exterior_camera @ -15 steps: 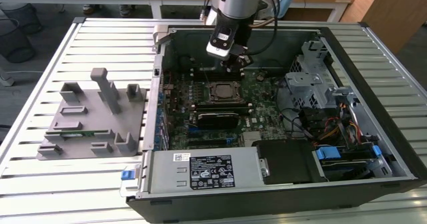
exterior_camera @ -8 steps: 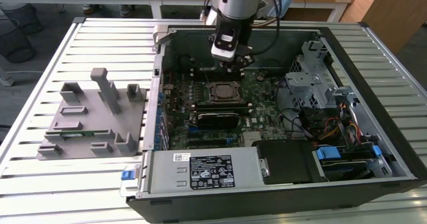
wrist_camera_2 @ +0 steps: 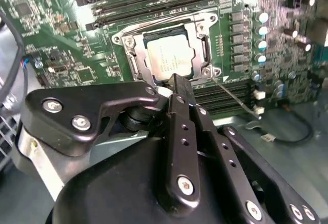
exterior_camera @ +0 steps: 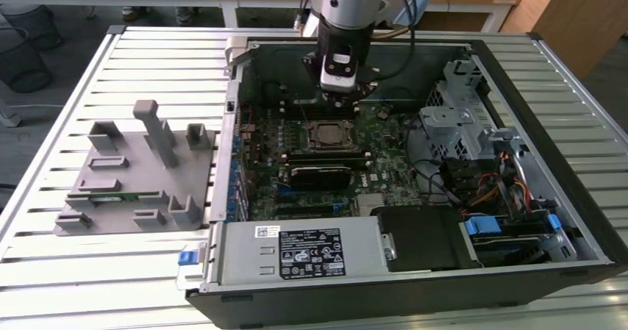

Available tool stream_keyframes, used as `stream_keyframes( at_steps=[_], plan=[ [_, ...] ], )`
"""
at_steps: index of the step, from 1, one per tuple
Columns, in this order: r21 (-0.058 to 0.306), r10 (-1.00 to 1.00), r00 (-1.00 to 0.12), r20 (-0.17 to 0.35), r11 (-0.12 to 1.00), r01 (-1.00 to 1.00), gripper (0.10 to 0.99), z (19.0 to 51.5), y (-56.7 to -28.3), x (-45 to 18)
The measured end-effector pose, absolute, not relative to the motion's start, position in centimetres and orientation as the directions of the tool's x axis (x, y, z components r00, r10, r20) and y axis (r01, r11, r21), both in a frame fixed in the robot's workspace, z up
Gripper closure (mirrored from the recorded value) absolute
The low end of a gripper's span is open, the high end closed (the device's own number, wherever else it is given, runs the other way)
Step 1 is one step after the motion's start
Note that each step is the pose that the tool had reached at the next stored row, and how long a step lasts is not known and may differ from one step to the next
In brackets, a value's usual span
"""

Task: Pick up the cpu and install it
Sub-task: 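Install the first cpu locking lever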

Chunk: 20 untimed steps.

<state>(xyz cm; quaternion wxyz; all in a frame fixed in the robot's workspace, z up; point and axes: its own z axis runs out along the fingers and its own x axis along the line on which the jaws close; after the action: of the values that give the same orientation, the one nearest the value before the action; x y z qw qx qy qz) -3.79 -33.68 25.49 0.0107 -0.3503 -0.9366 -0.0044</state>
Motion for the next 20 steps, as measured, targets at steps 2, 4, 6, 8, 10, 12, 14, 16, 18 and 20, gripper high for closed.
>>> stream_keyframes(
  at_steps=[2, 4, 6, 8, 10, 12, 14, 16, 18, 20],
  plan=[
    [0.001, 0.629, -0.777, 0.023, 0.778, 0.629, 0.980, 25.47, -33.68, -3.79],
    [0.001, 0.600, -0.800, 0.023, 0.800, 0.600, 0.980, 25.43, -33.68, -3.79],
    [0.001, 0.571, -0.821, 0.023, 0.821, 0.571, 0.980, 25.39, -33.68, -3.79],
    [0.001, 0.540, -0.842, 0.023, 0.842, 0.540, 0.980, 25.35, -33.68, -3.79],
    [0.001, 0.512, -0.859, 0.023, 0.859, 0.512, 0.980, 25.33, -33.68, -3.79],
    [0.001, 0.493, -0.870, 0.023, 0.870, 0.494, 0.980, 25.31, -33.68, -3.79],
    [0.001, 0.473, -0.881, 0.023, 0.881, 0.473, 0.980, 25.26, -33.68, -3.79],
    [0.001, 0.444, -0.896, 0.023, 0.896, 0.444, 0.980, 25.23, -33.68, -3.79],
    [0.001, 0.411, -0.911, 0.023, 0.911, 0.412, 0.980, 25.21, -33.68, -3.79],
    [0.001, 0.378, -0.925, 0.023, 0.926, 0.378, 0.980, 25.19, -33.68, -3.79]
  ],
)
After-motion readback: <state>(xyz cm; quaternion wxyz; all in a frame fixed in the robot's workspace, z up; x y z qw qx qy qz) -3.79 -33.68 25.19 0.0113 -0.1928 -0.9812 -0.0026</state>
